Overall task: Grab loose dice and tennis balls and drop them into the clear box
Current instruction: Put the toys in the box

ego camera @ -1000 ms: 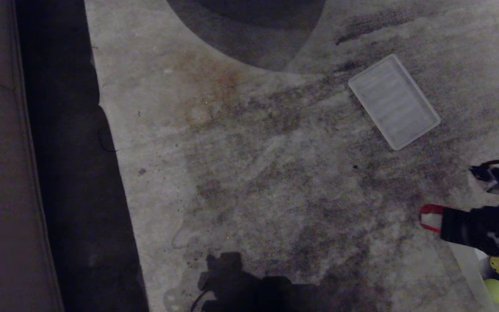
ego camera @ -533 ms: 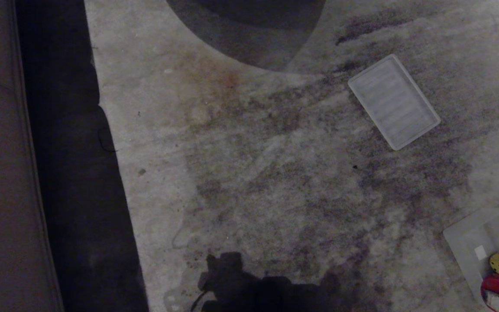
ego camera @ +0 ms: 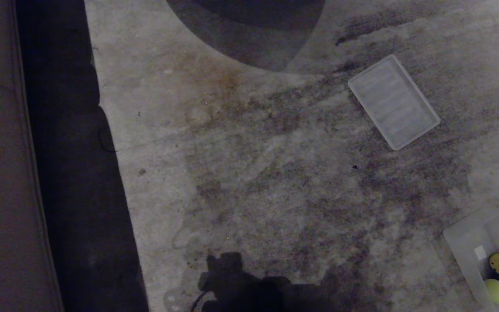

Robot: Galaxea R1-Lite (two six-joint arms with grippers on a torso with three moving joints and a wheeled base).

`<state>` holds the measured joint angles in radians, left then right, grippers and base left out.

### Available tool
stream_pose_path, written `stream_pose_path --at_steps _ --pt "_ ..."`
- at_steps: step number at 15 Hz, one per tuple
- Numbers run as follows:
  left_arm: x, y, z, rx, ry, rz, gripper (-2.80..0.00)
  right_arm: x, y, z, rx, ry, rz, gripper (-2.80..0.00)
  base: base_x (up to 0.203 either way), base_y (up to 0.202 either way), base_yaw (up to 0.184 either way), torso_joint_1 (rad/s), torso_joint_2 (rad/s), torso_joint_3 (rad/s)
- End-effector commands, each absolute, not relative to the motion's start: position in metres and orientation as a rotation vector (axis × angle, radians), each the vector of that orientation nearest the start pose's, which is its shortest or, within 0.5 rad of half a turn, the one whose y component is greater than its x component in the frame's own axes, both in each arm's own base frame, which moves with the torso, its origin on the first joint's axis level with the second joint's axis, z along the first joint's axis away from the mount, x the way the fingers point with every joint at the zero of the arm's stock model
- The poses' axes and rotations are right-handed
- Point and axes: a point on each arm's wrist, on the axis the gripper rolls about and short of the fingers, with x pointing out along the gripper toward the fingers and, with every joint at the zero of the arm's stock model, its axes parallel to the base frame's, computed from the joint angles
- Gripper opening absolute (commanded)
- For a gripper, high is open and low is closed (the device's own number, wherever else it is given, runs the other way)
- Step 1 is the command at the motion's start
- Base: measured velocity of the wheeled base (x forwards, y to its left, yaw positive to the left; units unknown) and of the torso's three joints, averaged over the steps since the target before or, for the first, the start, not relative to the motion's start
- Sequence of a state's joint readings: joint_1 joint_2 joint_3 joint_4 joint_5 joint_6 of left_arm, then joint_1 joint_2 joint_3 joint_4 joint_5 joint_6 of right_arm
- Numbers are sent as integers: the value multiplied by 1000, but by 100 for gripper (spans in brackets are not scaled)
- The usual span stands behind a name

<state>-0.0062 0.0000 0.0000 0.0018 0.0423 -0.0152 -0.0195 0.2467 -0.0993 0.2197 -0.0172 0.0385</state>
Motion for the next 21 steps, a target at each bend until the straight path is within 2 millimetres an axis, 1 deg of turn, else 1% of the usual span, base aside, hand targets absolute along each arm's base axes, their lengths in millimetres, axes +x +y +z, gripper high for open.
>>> stream_pose_path --at_steps 1,3,21 --pt "-23 1 75 -15 4 37 -280 -27 0 78 35 174 -12 -280 0 0 0 0 0 0" --pt "-23 1 75 -15 4 37 -280 -31 0 76 40 118 1 -280 0 0 0 0 0 0" --pt "-23 1 75 -17 4 37 -280 -30 0 77 42 124 5 -280 0 0 0 0 0 0"
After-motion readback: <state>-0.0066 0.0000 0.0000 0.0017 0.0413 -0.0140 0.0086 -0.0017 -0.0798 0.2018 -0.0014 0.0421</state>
